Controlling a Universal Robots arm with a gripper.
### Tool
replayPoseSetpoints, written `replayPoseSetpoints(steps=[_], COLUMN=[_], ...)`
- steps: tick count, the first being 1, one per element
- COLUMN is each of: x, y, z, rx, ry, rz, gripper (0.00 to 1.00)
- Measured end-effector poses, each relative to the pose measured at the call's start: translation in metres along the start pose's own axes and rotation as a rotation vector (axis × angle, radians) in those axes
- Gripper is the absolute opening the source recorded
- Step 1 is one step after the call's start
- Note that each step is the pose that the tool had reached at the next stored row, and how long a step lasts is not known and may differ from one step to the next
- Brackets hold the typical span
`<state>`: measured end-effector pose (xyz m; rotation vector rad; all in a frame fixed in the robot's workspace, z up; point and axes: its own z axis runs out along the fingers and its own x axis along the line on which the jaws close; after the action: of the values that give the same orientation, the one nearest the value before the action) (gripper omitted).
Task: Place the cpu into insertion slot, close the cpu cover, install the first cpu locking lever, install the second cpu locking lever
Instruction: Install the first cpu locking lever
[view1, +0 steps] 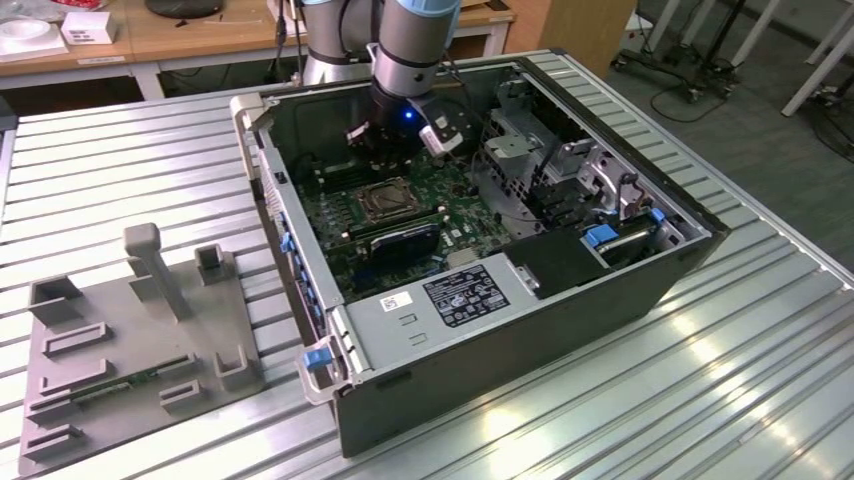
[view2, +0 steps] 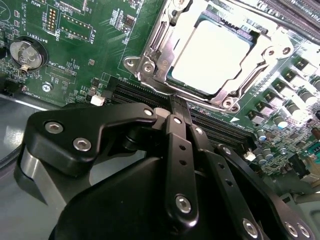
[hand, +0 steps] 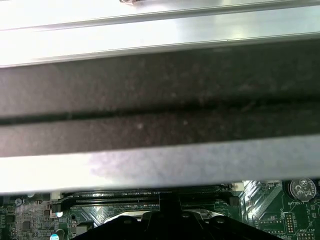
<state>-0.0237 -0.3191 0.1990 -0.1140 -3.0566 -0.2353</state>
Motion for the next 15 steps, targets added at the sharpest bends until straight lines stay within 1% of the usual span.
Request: replayPoseSetpoints(steps=[4,10,15], x=[-0.0012,-0.0059,-0.0070], y=[0.0001,0.0004,0.0005], z=[-0.0002,-0.0006,-0.0006], rx=[0.0002,-0.0005,-0.0021], ry=[0.0002,0.0002,0.0003], rz=[0.000,0.000,0.000], gripper=[0.11,0.11,0.11])
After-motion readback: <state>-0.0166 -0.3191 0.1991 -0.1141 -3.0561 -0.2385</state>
